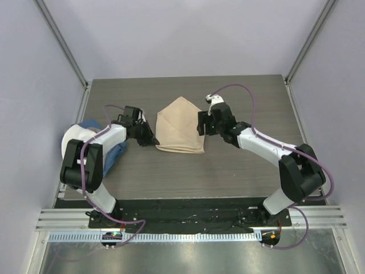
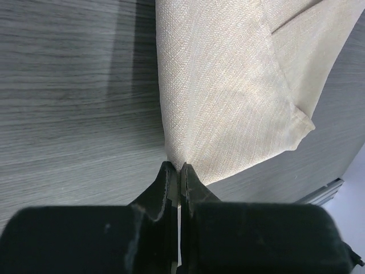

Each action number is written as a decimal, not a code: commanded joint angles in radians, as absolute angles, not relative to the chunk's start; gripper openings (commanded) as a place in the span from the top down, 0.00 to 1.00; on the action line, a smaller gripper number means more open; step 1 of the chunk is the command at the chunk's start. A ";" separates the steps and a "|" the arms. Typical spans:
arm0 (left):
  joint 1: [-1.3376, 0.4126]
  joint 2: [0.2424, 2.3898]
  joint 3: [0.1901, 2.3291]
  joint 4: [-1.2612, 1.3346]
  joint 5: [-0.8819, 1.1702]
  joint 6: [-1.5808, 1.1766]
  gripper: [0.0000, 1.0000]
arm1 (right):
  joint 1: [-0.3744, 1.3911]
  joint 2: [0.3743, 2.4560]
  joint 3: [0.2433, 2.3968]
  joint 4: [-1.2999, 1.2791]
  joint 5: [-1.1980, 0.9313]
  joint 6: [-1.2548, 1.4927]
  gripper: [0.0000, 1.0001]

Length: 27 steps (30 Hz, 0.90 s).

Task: Fold the napkin, place the utensils inside, and roll it up
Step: Roll the napkin with the utensil

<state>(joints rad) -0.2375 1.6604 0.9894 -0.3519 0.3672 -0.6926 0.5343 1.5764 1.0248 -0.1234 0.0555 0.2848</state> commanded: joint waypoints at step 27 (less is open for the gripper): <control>-0.041 1.704 0.993 -0.403 0.663 -0.630 1.00 | 1.023 1.899 1.200 0.270 0.322 -0.179 0.16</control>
